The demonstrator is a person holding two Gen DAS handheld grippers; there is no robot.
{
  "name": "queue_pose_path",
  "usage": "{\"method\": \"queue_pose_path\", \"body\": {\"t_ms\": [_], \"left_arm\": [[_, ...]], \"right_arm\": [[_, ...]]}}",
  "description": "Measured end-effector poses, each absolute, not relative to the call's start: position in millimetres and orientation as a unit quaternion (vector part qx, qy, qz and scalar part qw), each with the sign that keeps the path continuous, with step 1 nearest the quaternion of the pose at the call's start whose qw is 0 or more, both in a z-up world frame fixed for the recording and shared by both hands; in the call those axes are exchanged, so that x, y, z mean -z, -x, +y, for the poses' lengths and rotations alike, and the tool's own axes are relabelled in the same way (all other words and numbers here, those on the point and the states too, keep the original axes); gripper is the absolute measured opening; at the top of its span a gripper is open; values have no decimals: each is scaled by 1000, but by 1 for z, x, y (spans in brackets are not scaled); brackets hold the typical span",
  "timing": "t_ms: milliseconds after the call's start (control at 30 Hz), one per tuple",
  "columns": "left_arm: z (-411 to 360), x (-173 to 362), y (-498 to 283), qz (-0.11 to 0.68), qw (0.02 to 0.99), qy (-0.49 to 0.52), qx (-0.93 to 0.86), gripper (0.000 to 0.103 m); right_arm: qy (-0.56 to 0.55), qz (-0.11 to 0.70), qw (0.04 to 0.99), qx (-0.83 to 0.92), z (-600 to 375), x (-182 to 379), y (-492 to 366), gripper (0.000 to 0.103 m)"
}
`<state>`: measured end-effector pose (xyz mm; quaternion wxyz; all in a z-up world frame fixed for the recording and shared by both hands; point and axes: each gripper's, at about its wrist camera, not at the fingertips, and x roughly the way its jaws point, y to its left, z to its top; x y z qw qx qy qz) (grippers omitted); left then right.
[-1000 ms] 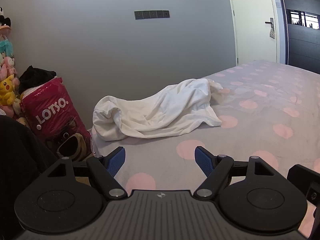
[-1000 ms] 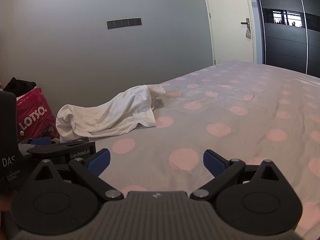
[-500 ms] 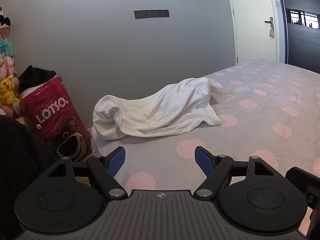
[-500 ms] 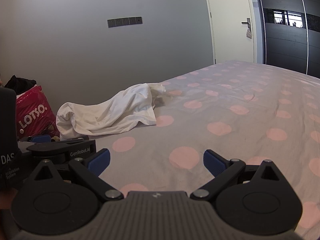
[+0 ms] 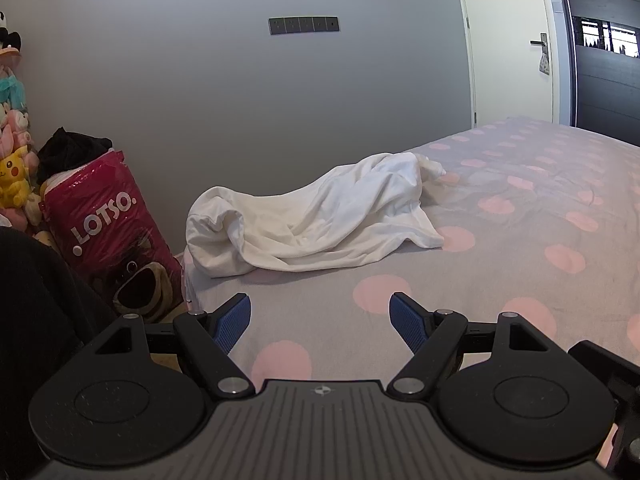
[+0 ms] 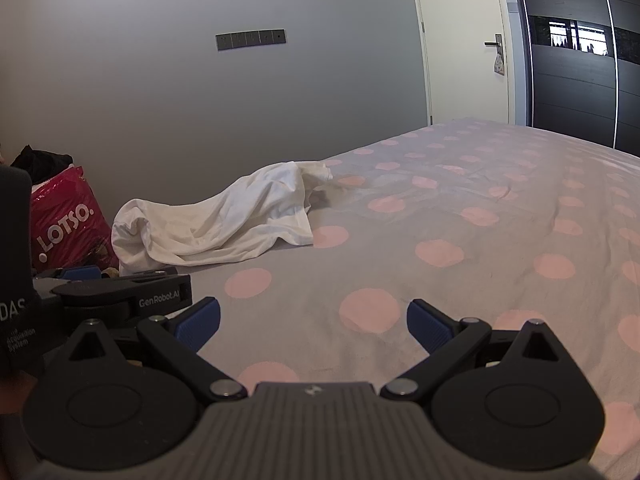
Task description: Fold clothes
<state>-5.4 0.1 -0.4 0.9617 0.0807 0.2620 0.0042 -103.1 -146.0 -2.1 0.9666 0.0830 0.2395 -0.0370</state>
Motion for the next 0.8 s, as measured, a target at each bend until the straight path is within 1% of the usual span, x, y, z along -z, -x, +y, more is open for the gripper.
{"method": "queue_pose_path", "body": {"t_ms": [800], "left_arm": [[2,3,3,278,958,-77,-3,76]], "right_arm": [[-77,248,965,39,-143,5,101,101]]}}
